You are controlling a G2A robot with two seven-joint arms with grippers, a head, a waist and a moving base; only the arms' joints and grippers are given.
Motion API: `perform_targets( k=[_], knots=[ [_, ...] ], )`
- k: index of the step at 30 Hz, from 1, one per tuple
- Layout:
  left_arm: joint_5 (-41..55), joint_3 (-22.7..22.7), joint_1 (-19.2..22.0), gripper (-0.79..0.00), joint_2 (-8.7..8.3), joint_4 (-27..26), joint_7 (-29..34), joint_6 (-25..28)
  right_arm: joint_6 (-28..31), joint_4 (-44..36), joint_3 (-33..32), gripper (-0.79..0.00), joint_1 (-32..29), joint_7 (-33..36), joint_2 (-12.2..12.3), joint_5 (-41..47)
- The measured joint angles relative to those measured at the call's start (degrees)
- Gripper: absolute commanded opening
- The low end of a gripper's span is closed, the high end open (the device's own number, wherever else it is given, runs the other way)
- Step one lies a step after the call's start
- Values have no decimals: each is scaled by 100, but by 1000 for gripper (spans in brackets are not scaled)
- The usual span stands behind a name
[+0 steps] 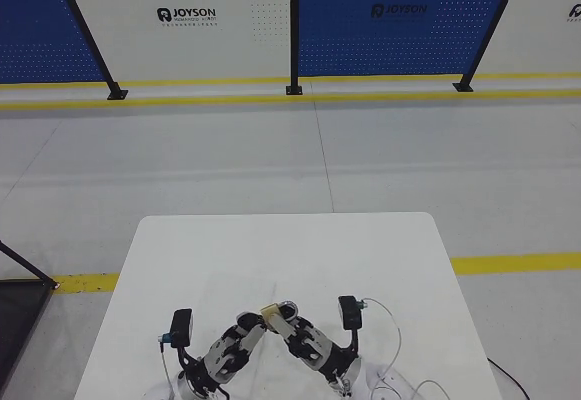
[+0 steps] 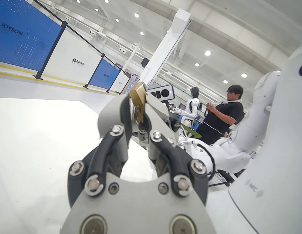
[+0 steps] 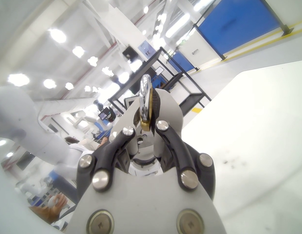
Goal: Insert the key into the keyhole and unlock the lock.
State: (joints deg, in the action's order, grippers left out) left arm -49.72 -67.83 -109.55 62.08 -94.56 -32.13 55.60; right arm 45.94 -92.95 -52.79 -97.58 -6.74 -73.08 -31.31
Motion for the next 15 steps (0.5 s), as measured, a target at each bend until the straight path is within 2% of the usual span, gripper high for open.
perform_targets(
  k=[7,15],
  knots=[
    [244,-34,-21,-422,-11,42,112,242,16,-10,-72,-785,-28,-76,21,35],
    [575,51,30,-493,-70,74,473,240,34,-27,-106,-785,-48,-87,41,51]
  ],
)
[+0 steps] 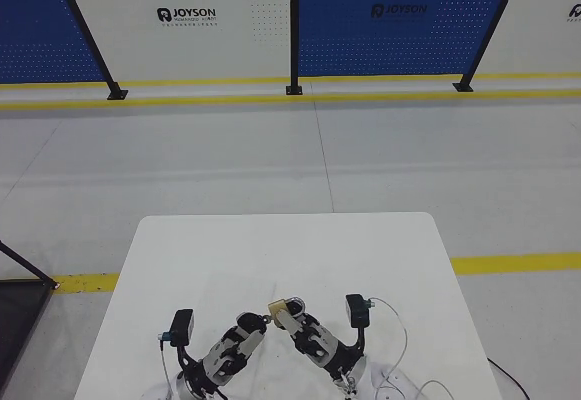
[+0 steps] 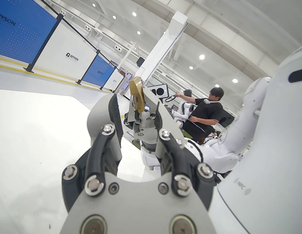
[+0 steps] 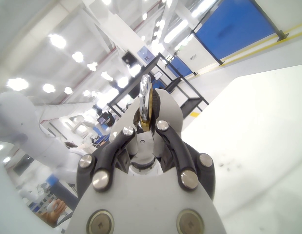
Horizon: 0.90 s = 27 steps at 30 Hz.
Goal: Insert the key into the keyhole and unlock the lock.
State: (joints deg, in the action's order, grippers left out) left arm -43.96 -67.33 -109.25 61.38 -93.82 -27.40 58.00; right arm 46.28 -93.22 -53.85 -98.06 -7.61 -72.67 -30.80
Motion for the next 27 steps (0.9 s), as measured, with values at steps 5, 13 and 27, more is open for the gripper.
perform_targets(
  k=[5,13,27],
  knots=[
    [122,36,49,-551,-18,2,119,0,-21,-3,25,-785,17,28,3,-3],
    [211,51,89,-646,-21,14,228,0,-42,-7,53,-785,35,72,10,-1],
    [122,-30,65,-785,1,-3,231,-55,-156,-20,113,-785,60,127,18,-1]
  ],
)
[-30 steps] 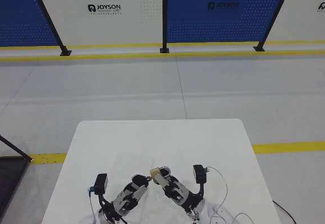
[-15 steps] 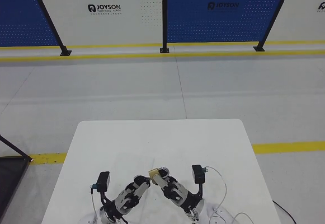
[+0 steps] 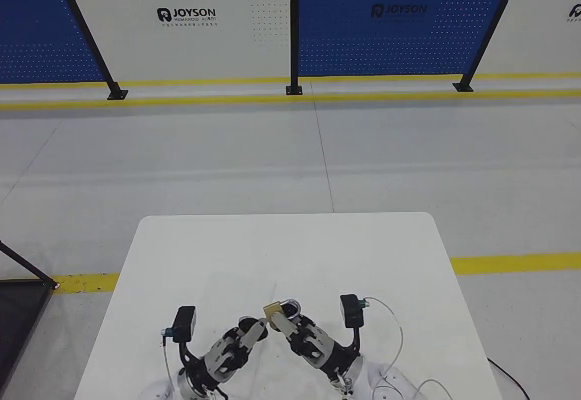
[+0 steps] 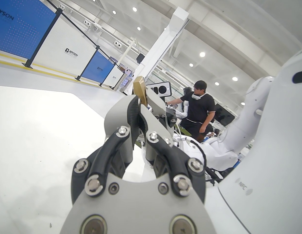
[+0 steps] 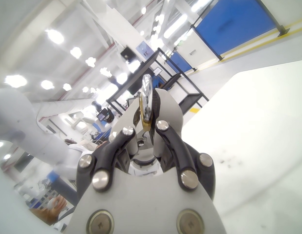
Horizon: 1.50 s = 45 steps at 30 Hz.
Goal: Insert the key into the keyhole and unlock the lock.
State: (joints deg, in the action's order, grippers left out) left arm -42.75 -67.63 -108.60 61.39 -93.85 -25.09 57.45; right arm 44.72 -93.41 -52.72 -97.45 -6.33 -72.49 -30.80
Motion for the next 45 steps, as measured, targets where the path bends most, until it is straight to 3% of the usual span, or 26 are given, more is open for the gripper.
perform_targets(
  k=[16,45],
  knots=[
    [-1192,-98,-138,-785,97,-144,-861,-638,-89,-7,33,-785,5,32,15,41],
    [-3819,90,-101,-785,196,-92,-2629,-3166,-231,17,78,-785,52,127,39,190]
  ],
)
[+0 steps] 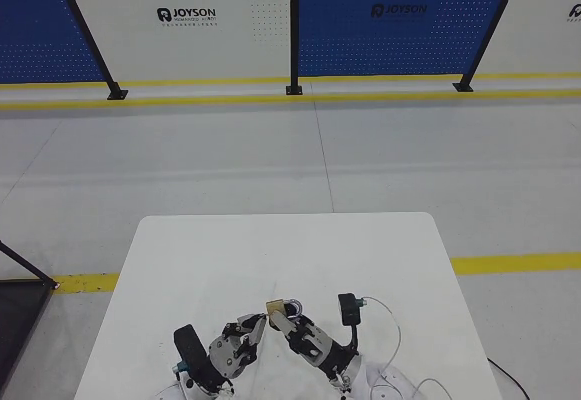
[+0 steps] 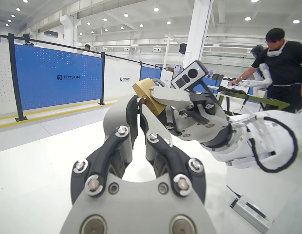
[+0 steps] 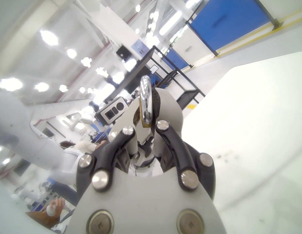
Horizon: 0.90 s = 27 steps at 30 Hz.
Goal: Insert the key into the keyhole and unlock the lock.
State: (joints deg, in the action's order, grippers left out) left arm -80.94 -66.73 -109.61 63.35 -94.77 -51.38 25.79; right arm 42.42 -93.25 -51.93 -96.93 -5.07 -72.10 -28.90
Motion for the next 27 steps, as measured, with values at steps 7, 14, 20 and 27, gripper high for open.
perform_targets(
  k=[7,14,20,27],
  knots=[
    [-523,41,11,-785,0,57,-298,-588,-7,-8,-2,-785,6,-1,6,27],
    [-773,111,36,-785,16,154,-533,-1103,-4,-16,-6,-785,2,-10,12,75],
    [-1007,143,58,-785,35,216,-634,-1683,-36,-20,-1,-785,4,23,17,109],
    [-801,215,82,0,48,274,-744,-1584,-67,-31,1,-785,5,40,23,132]
  ],
)
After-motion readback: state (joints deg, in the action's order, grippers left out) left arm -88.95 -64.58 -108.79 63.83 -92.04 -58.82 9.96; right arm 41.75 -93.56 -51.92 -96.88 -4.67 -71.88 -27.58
